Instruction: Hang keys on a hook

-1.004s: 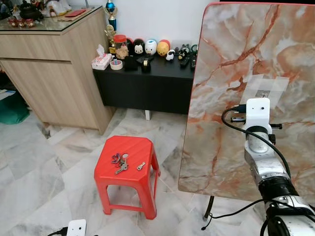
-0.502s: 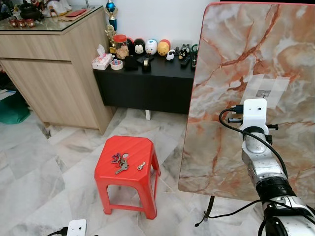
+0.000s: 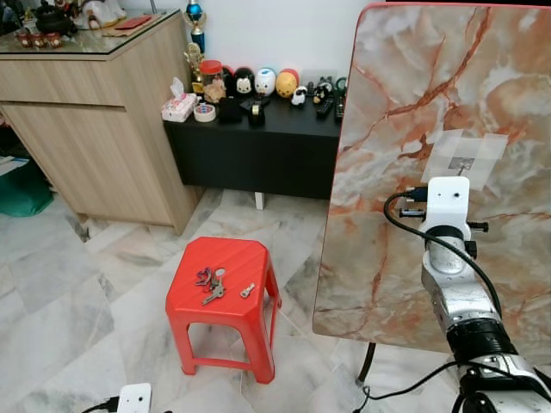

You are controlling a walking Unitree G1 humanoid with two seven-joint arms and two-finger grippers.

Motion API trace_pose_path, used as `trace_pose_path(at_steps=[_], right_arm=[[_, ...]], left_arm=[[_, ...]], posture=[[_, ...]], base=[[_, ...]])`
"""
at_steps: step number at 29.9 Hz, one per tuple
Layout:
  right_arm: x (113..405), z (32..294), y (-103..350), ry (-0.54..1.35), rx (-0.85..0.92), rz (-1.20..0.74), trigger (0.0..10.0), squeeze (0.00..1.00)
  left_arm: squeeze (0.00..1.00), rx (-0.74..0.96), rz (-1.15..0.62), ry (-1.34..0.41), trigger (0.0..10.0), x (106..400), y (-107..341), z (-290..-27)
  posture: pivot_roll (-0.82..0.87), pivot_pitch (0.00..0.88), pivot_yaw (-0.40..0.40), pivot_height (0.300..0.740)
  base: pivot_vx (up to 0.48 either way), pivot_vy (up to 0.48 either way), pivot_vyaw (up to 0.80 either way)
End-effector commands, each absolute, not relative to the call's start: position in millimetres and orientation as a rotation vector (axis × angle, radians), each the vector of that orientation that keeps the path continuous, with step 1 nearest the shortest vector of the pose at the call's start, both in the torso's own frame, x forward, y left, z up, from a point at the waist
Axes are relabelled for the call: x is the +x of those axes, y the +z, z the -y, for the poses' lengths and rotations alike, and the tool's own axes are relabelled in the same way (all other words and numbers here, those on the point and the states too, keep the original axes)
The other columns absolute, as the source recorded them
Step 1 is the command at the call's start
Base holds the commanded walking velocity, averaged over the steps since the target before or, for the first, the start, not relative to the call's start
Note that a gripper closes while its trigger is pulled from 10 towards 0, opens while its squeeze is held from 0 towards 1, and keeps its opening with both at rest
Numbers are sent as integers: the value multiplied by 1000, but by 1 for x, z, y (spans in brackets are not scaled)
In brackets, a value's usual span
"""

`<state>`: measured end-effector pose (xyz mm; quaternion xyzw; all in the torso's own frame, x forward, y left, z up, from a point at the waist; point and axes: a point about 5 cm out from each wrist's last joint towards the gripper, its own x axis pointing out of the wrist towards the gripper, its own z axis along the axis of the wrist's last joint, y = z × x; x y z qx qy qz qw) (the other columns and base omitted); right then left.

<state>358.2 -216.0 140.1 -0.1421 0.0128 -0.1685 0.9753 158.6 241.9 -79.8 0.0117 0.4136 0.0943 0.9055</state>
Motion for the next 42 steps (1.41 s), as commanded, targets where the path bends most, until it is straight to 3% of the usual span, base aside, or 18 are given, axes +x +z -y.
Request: trace_pose_path(at_steps=[1, 25, 42], right_arm=[[358, 219, 145, -357, -275, -12, 10000, 0], [356, 232, 155, -425, -282, 7, 10000, 0], [362, 227, 161, -398, -281, 15, 10000, 0]], left_arm=[[0, 31, -878, 179, 10000, 156, -82, -241], [0, 33, -871, 174, 10000, 157, -82, -237], [0, 37, -868, 174, 10000, 158, -81, -239]], posture=[[27, 0, 17, 740], [30, 0, 14, 740], [32, 0, 19, 740]], base=[[0, 0, 0], [0, 0, 0], [0, 0, 0]])
